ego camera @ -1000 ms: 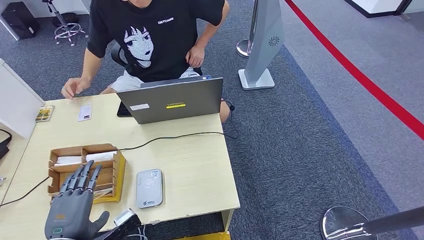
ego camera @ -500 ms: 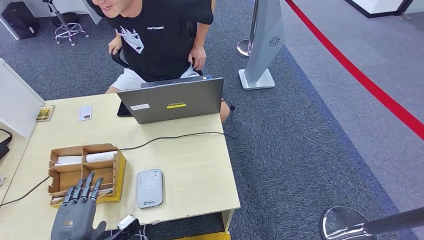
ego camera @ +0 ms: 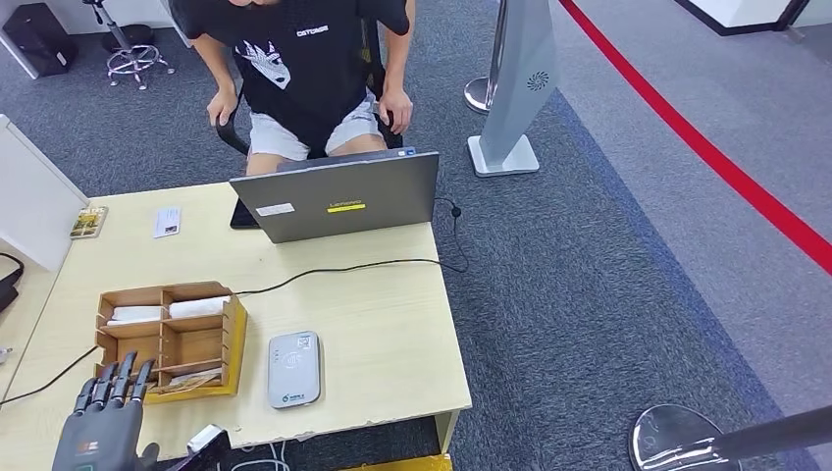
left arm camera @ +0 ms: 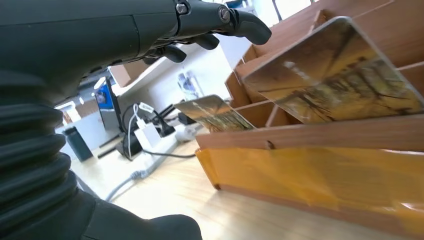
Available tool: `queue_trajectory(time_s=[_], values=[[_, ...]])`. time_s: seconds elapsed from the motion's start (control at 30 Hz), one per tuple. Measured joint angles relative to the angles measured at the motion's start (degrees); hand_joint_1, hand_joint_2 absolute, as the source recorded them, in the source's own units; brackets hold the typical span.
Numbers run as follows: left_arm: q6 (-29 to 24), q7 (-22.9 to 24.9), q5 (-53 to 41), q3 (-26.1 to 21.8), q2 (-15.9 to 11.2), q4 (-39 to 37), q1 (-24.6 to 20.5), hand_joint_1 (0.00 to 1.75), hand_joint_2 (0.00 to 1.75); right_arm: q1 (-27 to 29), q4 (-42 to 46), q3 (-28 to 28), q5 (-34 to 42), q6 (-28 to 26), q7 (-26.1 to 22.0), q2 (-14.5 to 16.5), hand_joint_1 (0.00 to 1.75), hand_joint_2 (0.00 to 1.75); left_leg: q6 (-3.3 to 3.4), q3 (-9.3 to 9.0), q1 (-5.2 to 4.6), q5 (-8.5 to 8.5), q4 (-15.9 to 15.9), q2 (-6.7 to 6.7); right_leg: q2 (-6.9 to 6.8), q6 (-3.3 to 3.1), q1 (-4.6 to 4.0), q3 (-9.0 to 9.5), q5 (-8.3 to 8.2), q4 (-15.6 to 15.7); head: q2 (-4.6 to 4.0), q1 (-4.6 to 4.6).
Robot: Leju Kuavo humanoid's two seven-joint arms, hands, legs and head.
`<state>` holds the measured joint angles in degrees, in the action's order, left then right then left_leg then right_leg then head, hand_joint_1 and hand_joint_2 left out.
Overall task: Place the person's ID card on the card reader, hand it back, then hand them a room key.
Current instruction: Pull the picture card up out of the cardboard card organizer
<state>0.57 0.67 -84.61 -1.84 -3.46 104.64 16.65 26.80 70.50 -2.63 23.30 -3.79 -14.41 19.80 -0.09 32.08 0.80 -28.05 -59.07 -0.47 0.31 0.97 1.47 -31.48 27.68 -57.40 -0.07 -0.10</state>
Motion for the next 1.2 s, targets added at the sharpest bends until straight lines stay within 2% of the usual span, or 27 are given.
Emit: queue_trajectory(time_s=[0.3, 0.73, 1.2], values=[[-0.7, -0.7, -0.4, -2.8, -1.4, -0.3, -2.2, 0.00, 1.75, -1.4, -2.8, -0.9, 0.0, 1.4, -0.4, 0.0, 0.00, 1.75, 0.00, 0.02, 0.01, 0.00, 0.0, -0.01, 0.00, -0.01, -0.01, 0.03, 0.00, 0.0, 0.00, 0.01], [-1.3, -2.1, -0.4, -3.1, -2.2, -0.9, -4.2, 0.00, 1.75, -1.7, -3.8, -1.0, 0.0, 1.5, -0.5, 0.0, 0.00, 1.75, 0.00, 0.00, 0.00, 0.00, 0.0, -0.01, 0.00, -0.01, 0.00, 0.01, 0.00, 0.0, 0.00, 0.01], [-0.8, -1.3, -0.5, 2.9, -2.1, -3.3, -5.7, 0.00, 1.75, -1.8, -4.4, -0.8, -0.5, 1.3, -0.7, 0.0, 0.00, 1.75, 0.00, 0.01, -0.01, -0.01, 0.0, 0.00, 0.01, -0.01, 0.00, 0.00, 0.00, 0.0, 0.00, 0.01]])
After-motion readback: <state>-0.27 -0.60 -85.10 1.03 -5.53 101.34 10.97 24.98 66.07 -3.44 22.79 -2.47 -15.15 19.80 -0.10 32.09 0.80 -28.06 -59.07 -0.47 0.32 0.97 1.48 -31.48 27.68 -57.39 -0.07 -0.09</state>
